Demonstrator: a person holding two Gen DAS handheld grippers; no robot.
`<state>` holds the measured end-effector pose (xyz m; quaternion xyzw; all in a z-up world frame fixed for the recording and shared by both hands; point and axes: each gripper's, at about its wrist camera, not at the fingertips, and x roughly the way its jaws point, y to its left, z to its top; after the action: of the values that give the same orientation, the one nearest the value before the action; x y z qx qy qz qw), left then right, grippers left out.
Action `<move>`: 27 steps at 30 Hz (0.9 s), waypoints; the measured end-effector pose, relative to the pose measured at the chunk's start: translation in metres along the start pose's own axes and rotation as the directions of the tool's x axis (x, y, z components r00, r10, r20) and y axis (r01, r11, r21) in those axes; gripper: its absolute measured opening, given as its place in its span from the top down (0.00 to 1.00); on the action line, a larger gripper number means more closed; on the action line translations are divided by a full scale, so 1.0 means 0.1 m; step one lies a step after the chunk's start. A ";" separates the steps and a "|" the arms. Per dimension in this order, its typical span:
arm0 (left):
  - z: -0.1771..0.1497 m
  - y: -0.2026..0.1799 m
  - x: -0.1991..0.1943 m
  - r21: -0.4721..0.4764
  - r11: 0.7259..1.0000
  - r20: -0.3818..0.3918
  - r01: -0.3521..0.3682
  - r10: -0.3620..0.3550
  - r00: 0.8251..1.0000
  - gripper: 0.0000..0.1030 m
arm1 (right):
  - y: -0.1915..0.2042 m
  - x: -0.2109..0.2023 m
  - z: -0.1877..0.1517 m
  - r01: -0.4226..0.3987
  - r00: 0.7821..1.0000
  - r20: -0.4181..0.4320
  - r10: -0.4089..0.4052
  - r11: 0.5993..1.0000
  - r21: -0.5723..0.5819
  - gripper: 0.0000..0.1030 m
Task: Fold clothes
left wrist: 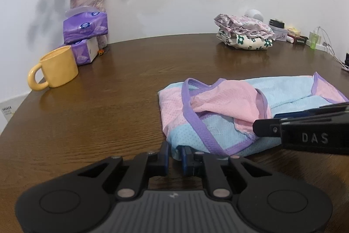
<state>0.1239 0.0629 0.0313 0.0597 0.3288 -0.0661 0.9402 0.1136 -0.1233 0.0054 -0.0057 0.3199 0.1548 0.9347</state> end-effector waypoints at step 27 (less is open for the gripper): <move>-0.07 -0.07 -0.10 0.106 0.994 0.028 -0.042 0.039 0.999 0.98 | 0.03 0.00 0.00 -0.002 1.000 0.000 0.002 1.000 -0.001 0.96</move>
<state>0.1111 0.0576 0.0316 0.1154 0.3113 -0.0651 0.9410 0.1128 -0.1209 0.0056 -0.0056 0.3196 0.1561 0.9346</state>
